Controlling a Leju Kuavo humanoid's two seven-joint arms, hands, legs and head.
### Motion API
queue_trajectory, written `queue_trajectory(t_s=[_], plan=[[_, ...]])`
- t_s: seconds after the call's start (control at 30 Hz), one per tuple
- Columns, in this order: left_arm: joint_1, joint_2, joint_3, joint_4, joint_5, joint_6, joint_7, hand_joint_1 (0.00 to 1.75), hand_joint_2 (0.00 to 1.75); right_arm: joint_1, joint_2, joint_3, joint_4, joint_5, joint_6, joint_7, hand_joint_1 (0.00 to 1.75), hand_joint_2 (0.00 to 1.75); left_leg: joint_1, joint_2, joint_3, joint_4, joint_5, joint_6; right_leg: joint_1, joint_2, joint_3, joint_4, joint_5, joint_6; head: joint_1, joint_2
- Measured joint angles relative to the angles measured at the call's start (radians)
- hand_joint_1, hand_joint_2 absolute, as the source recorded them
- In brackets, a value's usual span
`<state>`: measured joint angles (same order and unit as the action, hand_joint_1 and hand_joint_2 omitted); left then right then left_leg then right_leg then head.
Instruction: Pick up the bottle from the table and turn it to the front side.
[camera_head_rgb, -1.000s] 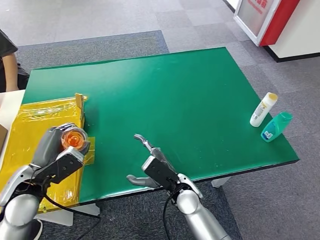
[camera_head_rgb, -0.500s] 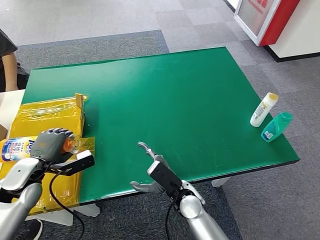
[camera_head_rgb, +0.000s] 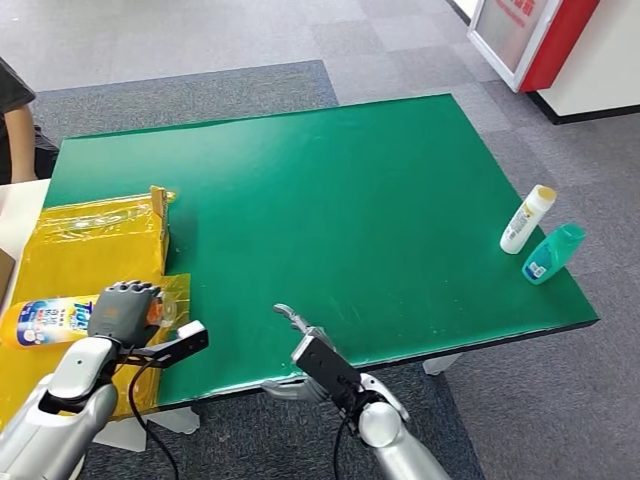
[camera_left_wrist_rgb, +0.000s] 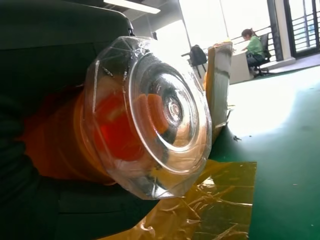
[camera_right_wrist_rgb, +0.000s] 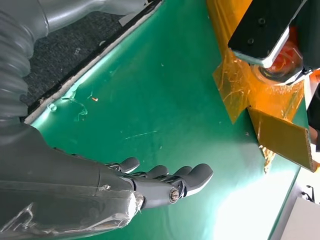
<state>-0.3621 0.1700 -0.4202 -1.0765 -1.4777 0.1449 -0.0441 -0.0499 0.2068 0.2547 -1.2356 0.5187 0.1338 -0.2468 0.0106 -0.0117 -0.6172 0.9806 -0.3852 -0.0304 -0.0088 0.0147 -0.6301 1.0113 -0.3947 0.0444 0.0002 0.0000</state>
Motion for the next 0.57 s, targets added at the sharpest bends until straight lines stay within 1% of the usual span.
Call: queue_trajectory(t_s=[0.13, 0.47, 0.5, 0.53, 0.57], plan=[[-0.003, -0.041, 0.04, 0.042, -0.057, 0.051, 0.002, 1.75, 1.75, 0.002, 0.0, 0.008, 0.013, 0.003, 0.002, -0.003, 0.0, 1.75, 0.0, 0.0, 0.0, 0.0, 0.0, 0.0, 0.0, 0.0, 0.0, 0.0, 0.0, 0.0, 0.0, 0.0], [-0.014, -0.108, 0.1, 0.108, -0.086, 0.098, 0.0, 1.73, 1.75, 0.001, 0.0, 0.019, 0.053, 0.001, 0.003, -0.017, 0.0, 1.75, 0.0, 0.0, 0.0, 0.0, 0.0, 0.0, 0.0, 0.0, 0.0, 0.0, 0.0, 0.0, 0.0, 0.0], [-0.015, -0.114, 0.105, 0.116, -0.086, 0.103, -0.002, 1.7, 1.75, 0.001, 0.0, 0.021, 0.055, 0.001, 0.003, -0.018, 0.0, 1.75, 0.0, 0.0, 0.0, 0.0, 0.0, 0.0, 0.0, 0.0, 0.0, 0.0, 0.0, 0.0, 0.0, 0.0], [-0.017, -0.12, 0.109, 0.123, -0.086, 0.107, -0.005, 1.38, 1.75, 0.001, -0.001, 0.023, 0.058, 0.001, 0.002, -0.018, 0.0, 1.75, 0.0, 0.0, 0.0, 0.0, 0.0, 0.0, 0.0, 0.0, 0.0, 0.0, 0.0, 0.0, 0.0, 0.0], [-0.018, -0.123, 0.112, 0.126, -0.086, 0.109, -0.006, 1.26, 1.75, 0.001, -0.001, 0.023, 0.059, 0.001, 0.002, -0.018, 0.0, 1.75, 0.0, 0.0, 0.0, 0.0, 0.0, 0.0, 0.0, 0.0, 0.0, 0.0, 0.0, 0.0, 0.0, 0.0]])
